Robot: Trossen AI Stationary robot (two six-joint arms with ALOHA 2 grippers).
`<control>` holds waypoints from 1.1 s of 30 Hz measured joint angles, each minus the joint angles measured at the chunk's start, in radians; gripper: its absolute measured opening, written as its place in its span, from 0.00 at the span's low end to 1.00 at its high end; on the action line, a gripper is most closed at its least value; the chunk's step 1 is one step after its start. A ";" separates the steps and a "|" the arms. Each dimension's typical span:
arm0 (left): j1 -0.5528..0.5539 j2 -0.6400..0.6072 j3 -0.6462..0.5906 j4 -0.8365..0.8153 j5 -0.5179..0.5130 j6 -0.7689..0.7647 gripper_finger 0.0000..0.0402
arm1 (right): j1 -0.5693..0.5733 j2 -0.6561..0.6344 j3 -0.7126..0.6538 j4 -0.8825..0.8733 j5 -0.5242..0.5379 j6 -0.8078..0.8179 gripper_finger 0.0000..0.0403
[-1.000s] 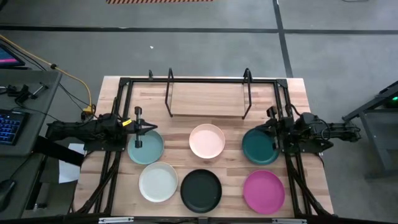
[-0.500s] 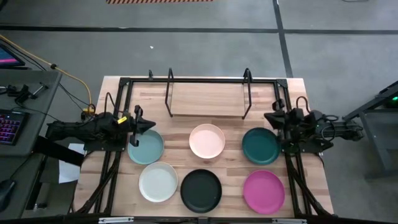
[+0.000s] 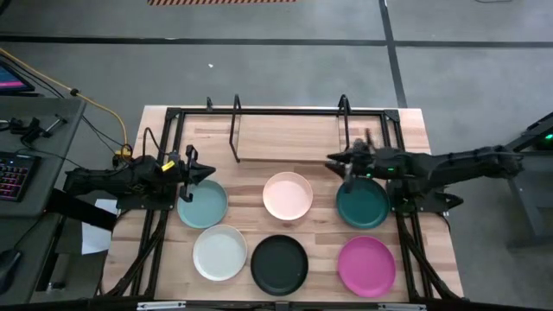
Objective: Place and stack plates onto a shelf
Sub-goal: Put the light orange plate on the shelf
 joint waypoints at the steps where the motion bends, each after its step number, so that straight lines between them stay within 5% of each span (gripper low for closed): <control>1: 0.000 0.000 0.000 0.000 0.000 0.000 0.00 | 0.000 0.041 0.029 -0.028 -0.010 0.001 0.36; 14: 0.000 0.000 0.000 0.013 -0.002 0.000 0.00 | -0.003 0.518 0.399 -0.514 0.007 0.373 0.37; 24: 0.000 0.000 0.000 0.012 -0.002 -0.001 0.00 | -0.003 0.799 0.417 -0.529 -0.043 0.493 0.37; 33: 0.000 0.000 0.000 0.011 -0.002 -0.001 0.00 | 0.000 0.908 0.417 -0.459 -0.067 0.519 0.37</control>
